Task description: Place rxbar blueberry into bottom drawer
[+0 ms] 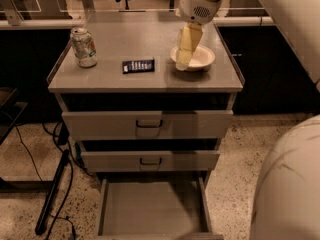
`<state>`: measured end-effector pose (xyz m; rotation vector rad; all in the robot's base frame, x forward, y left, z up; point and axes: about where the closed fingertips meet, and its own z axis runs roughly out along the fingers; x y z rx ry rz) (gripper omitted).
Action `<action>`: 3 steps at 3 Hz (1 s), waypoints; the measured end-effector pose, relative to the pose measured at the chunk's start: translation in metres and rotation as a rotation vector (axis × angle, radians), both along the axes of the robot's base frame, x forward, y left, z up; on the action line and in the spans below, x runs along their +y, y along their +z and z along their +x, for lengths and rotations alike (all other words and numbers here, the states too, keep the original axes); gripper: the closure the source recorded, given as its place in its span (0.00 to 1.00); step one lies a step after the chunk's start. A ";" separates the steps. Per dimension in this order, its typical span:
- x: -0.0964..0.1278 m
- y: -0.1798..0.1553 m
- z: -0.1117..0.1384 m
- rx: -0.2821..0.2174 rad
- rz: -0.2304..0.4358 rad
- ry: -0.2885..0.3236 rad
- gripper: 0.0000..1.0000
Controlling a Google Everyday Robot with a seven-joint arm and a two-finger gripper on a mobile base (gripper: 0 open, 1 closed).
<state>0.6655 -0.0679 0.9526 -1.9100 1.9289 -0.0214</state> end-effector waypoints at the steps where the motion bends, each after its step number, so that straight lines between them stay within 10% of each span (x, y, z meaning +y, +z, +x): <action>1: 0.001 -0.001 0.001 0.001 0.001 0.001 0.00; 3: 0.053 0.018 0.039 -0.026 0.050 0.105 0.00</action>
Offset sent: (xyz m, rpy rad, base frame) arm 0.0374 0.0552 0.0328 0.0335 -0.0149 0.0984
